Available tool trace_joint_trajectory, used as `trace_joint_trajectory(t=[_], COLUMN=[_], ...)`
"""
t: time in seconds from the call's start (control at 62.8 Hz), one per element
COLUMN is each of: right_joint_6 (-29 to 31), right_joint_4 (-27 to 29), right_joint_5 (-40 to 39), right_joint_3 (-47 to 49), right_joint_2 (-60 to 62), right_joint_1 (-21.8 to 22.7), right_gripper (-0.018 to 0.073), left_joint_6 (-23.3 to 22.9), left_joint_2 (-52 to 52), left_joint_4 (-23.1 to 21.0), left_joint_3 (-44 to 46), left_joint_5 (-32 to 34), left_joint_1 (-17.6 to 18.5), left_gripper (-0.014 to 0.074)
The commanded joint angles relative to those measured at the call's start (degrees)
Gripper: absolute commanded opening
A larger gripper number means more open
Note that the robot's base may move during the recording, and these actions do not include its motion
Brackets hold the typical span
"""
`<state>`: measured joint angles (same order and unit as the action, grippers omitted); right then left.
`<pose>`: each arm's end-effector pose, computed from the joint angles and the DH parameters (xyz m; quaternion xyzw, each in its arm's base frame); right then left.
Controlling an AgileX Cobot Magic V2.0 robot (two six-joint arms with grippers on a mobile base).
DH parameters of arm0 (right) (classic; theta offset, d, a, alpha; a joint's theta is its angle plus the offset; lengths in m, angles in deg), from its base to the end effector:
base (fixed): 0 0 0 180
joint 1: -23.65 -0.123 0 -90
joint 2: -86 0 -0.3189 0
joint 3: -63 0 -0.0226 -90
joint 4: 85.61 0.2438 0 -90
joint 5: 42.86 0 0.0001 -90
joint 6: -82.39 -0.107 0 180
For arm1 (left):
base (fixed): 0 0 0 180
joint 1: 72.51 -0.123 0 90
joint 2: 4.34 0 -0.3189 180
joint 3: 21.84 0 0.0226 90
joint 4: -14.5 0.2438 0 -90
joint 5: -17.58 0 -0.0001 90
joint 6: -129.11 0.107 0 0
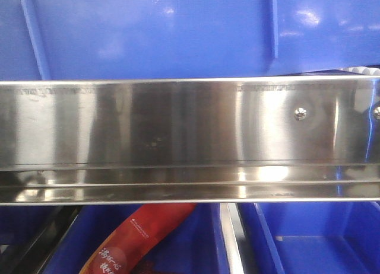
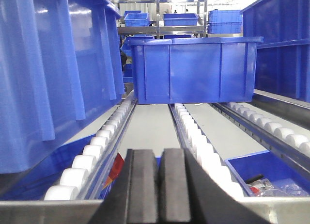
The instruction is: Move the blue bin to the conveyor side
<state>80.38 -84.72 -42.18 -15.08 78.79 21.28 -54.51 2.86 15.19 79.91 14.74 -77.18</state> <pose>0.0315 0.0013 0.2130 0.0031 0.6818 0.0337 0.7308 0.0317 0.0027 0.2079 -0.0464 0.6949 0.0111 0.7175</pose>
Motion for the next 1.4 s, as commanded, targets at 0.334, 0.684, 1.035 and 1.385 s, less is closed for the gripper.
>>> trace_joint_trajectory(t=[0.334,0.684,1.035,1.385], right_joint_6=[0.2,0.2,0.2,0.2], right_joint_4=[-0.1,-0.1,-0.1,-0.1], right_joint_5=[-1.1,-1.1,-1.1,-14.5], right_joint_3=[0.0,0.0,0.0,0.0], right_joint_2=[0.3,0.3,0.3,0.3], right_joint_1=[0.1,0.1,0.1,0.1], right_gripper=[-0.0078,-0.0078,-0.0078,-0.0078], left_joint_6=[-0.4,-0.4,-0.4,-0.4], left_joint_2=[-0.2,-0.2,-0.2,-0.2], left_joint_4=[0.2,0.2,0.2,-0.7], left_joint_3=[0.2,0.2,0.2,0.2], left_joint_5=[0.8,0.8,0.8,5.3], left_joint_1=[0.0,0.0,0.0,0.0], left_gripper=[-0.0012,-0.0012,-0.0012,-0.0012])
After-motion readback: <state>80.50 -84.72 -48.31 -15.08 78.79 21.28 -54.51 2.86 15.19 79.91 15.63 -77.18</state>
